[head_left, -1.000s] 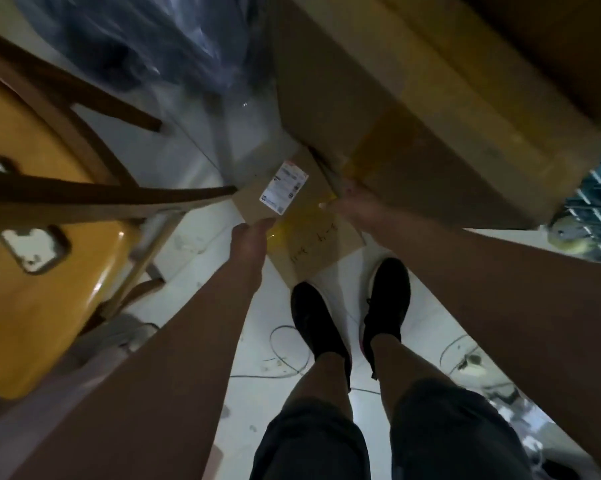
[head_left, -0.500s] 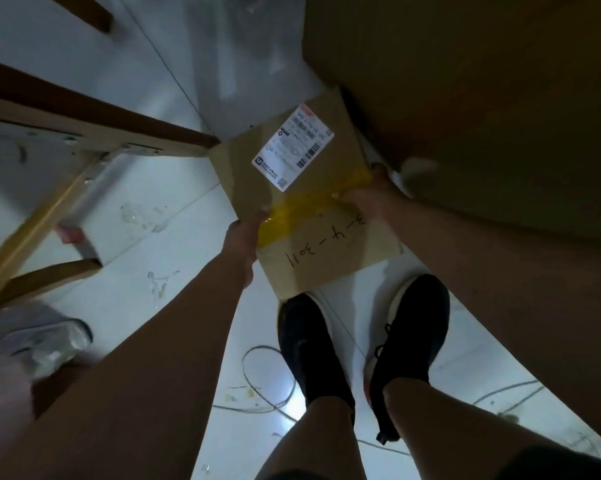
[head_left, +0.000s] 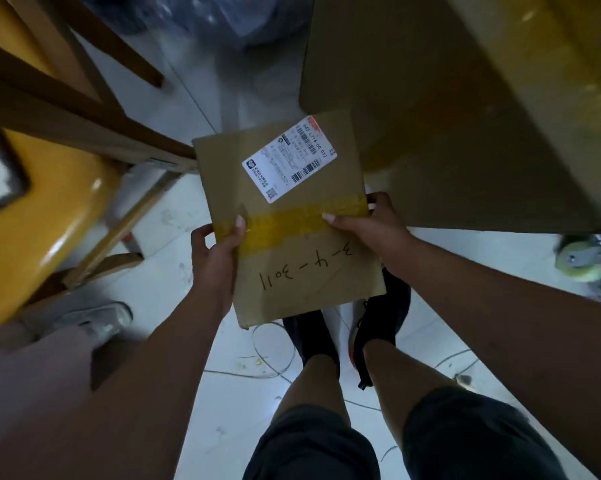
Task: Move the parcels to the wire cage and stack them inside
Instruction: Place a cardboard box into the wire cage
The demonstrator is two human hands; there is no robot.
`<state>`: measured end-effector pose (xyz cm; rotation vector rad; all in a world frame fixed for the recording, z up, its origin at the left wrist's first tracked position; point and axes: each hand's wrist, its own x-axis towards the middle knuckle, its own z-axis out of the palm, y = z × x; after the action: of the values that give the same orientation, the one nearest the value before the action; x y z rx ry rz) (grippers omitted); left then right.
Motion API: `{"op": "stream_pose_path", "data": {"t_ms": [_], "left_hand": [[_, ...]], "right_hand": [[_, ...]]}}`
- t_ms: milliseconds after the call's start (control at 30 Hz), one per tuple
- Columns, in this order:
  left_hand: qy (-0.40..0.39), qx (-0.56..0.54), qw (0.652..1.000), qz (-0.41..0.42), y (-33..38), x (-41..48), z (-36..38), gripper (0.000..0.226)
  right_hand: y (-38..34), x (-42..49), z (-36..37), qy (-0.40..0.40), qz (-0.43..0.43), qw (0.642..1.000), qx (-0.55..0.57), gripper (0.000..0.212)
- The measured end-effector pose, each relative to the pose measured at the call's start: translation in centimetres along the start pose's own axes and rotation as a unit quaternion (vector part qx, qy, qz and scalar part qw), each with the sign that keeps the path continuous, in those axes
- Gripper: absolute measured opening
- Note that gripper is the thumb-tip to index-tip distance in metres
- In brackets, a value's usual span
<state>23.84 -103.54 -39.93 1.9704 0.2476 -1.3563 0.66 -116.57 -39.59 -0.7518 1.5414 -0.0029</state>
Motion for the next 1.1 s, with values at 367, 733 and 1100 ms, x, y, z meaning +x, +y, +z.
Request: {"op": "stream_pose_path", "data": {"t_ms": [367, 733, 1100], "left_hand": [[-0.086, 0.053, 0.990, 0.094, 14.6, -17.3, -1.9, 0.062], [-0.170, 0.138, 0.964, 0.153, 26.8, -29.1, 5.3, 0.048], [-0.304, 0.216, 0.890, 0.261, 32.8, -37.7, 17.5, 0.067]], "right_hand": [[-9.2, -19.3, -7.3, -0.074, -0.092, 0.988, 0.095, 0.099], [-14.1, -30.7, -15.6, -0.048, -0.169, 0.955, 0.239, 0.089], [-12.7, -39.4, -27.5, 0.041, -0.241, 0.907, 0.344, 0.039]]}}
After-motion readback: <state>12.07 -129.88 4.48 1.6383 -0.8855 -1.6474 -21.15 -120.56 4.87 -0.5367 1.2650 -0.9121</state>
